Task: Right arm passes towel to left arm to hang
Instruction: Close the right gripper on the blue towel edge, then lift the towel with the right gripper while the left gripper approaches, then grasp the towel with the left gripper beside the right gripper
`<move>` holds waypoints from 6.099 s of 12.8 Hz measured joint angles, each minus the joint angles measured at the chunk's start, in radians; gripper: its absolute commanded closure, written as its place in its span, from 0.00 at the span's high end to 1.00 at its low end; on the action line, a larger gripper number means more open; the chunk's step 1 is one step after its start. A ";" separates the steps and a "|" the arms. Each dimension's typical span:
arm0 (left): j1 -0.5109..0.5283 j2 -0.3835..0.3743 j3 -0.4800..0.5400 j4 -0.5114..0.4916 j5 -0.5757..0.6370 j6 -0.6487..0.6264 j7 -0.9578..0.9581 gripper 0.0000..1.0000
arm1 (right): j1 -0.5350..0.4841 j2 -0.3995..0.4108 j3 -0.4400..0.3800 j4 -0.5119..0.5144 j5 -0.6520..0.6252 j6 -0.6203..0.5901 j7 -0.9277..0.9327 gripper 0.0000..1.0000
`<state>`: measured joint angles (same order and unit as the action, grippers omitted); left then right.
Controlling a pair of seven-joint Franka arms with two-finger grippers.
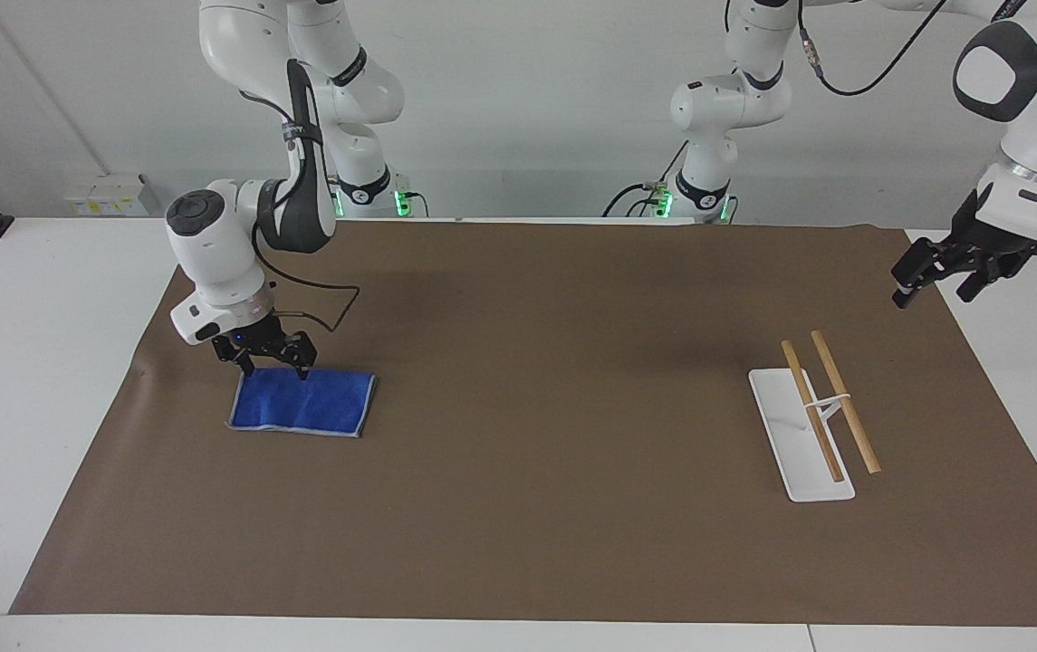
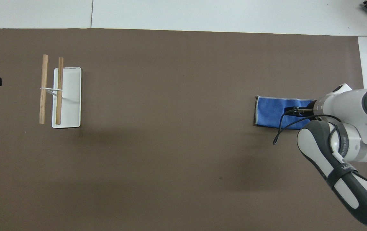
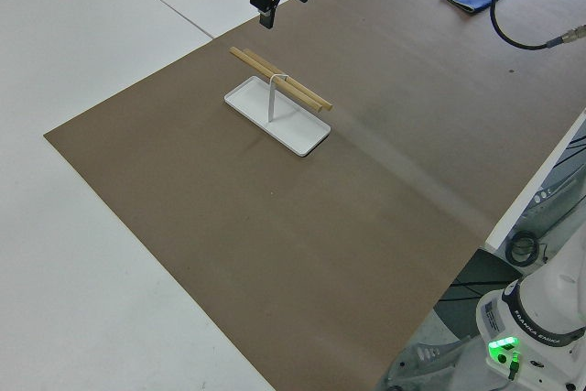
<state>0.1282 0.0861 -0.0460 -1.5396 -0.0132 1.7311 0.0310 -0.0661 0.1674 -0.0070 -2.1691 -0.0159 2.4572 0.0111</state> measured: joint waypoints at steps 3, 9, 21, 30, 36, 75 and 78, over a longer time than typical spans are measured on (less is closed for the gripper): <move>0.000 0.000 0.000 0.000 0.000 0.000 0.000 1.00 | 0.005 0.042 0.000 -0.004 0.000 0.054 -0.025 1.00; 0.000 0.000 0.000 0.000 0.000 0.000 0.000 1.00 | 0.010 0.075 0.002 -0.017 0.000 0.063 -0.028 1.00; 0.000 0.000 0.000 0.000 0.000 0.000 0.000 1.00 | 0.025 0.078 0.008 -0.025 0.000 0.075 -0.028 1.00; 0.000 0.000 -0.001 0.000 0.000 0.000 0.000 1.00 | 0.025 0.063 0.011 -0.025 0.000 0.072 -0.027 0.00; -0.001 -0.008 -0.003 -0.002 0.000 -0.010 -0.001 1.00 | 0.027 0.003 0.124 0.017 0.101 -0.064 0.041 0.00; 0.021 -0.159 -0.531 -0.446 -0.332 0.602 -1.441 1.00 | 0.185 -0.052 0.451 0.354 1.016 0.045 0.452 0.00; 0.021 -0.171 -0.548 -0.445 -0.332 0.592 -1.445 1.00 | 0.176 -0.044 0.449 0.371 1.016 0.045 0.454 0.00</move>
<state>0.1494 -0.0849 -0.5942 -1.9848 -0.3454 2.3226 -1.4137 0.1094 0.1229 0.4423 -1.7977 1.0001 2.5017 0.4649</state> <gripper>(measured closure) 0.000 0.930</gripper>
